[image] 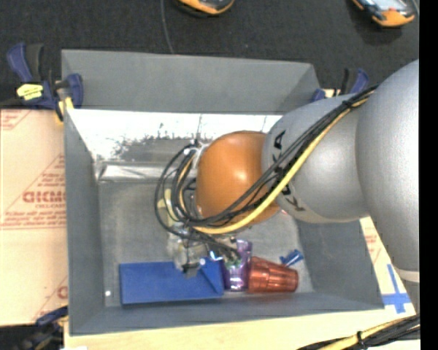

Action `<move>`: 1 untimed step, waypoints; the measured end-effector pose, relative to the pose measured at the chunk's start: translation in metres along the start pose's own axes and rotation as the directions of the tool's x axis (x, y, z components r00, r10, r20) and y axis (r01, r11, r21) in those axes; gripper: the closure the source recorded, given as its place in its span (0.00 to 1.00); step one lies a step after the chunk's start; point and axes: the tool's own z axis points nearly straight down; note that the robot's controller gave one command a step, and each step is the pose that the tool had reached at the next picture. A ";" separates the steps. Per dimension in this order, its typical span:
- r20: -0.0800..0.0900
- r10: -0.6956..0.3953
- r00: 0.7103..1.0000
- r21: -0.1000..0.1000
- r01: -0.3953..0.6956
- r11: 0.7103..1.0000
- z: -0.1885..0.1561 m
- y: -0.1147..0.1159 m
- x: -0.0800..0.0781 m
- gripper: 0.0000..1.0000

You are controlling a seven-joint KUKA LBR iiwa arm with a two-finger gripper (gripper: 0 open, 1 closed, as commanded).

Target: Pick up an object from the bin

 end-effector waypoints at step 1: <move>0.000 0.024 1.000 0.001 -0.024 1.000 0.007 0.019 0.008 1.00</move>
Offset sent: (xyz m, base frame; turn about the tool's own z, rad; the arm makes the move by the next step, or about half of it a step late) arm 0.0089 0.0117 -0.0140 0.2296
